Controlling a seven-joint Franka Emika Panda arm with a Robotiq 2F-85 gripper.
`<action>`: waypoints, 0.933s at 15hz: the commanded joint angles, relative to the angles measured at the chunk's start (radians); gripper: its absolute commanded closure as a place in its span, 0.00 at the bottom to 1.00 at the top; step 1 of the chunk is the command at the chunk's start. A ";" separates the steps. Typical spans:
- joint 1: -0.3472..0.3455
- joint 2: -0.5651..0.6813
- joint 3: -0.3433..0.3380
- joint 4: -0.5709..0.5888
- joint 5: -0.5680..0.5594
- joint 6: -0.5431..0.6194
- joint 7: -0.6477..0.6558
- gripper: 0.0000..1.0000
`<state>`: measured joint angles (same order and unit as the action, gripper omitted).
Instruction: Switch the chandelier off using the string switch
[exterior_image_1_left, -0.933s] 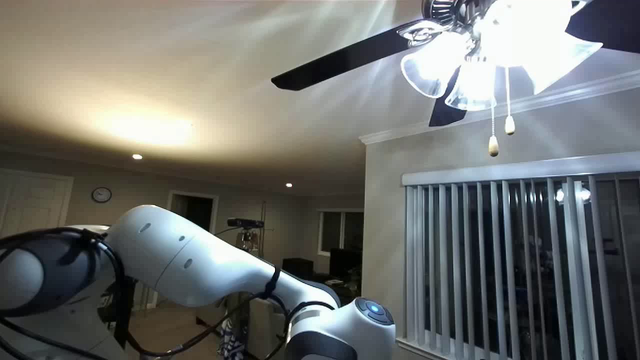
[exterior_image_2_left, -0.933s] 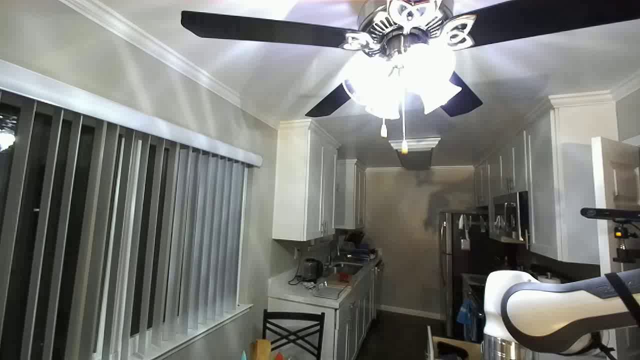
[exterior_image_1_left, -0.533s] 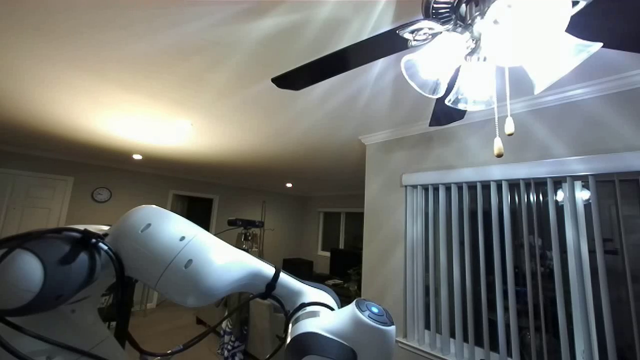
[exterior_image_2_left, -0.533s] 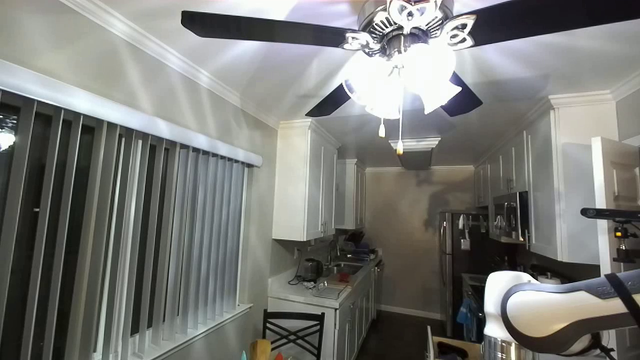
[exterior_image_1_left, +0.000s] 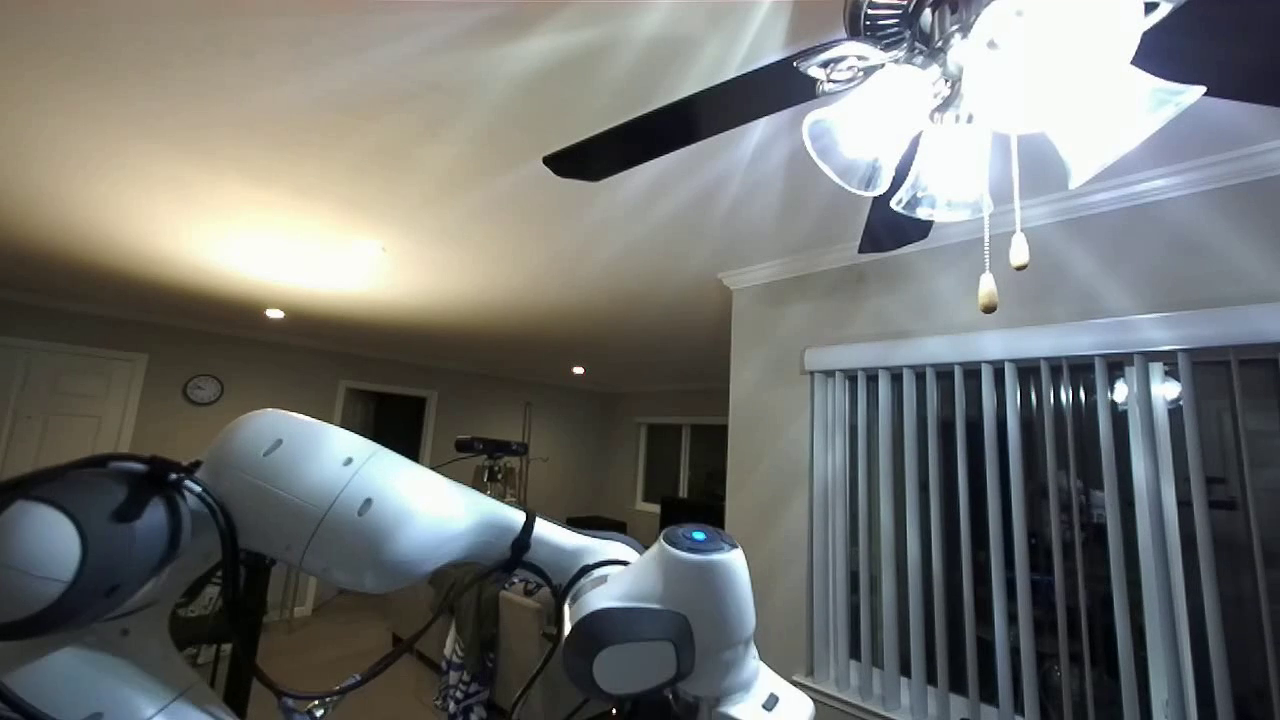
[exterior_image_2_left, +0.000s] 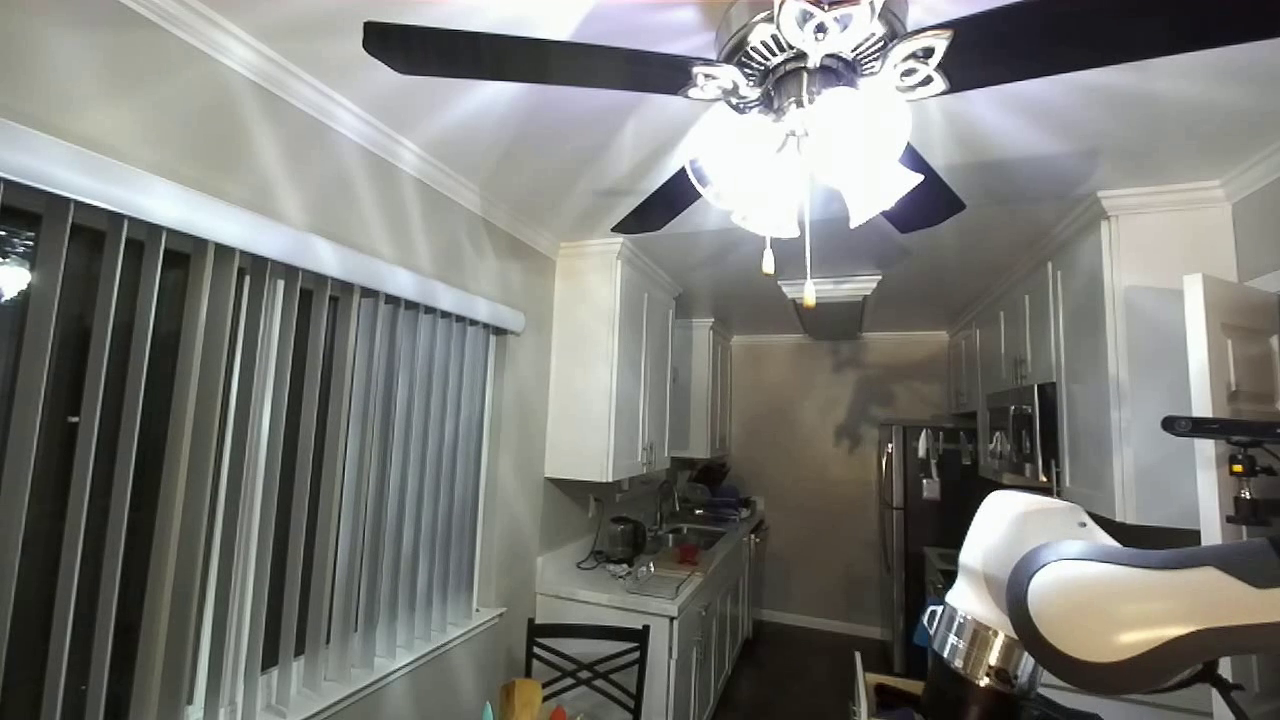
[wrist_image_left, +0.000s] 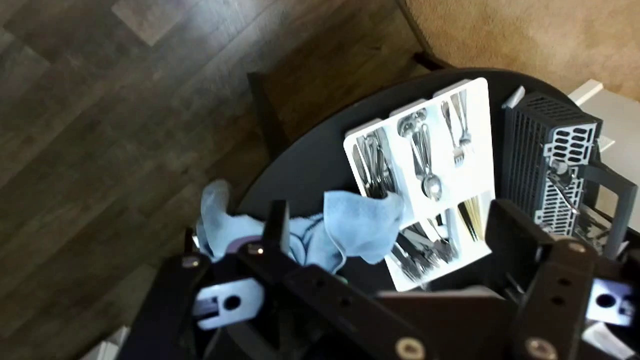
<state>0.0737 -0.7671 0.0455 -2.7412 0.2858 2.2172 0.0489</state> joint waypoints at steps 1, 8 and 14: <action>0.027 -0.044 0.073 0.031 -0.032 0.117 0.027 0.00; -0.055 -0.022 0.182 0.287 -0.153 0.317 0.184 0.00; -0.224 -0.091 0.276 0.434 -0.265 0.373 0.381 0.00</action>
<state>-0.0628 -0.8274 0.2738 -2.3421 0.0763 2.5455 0.3360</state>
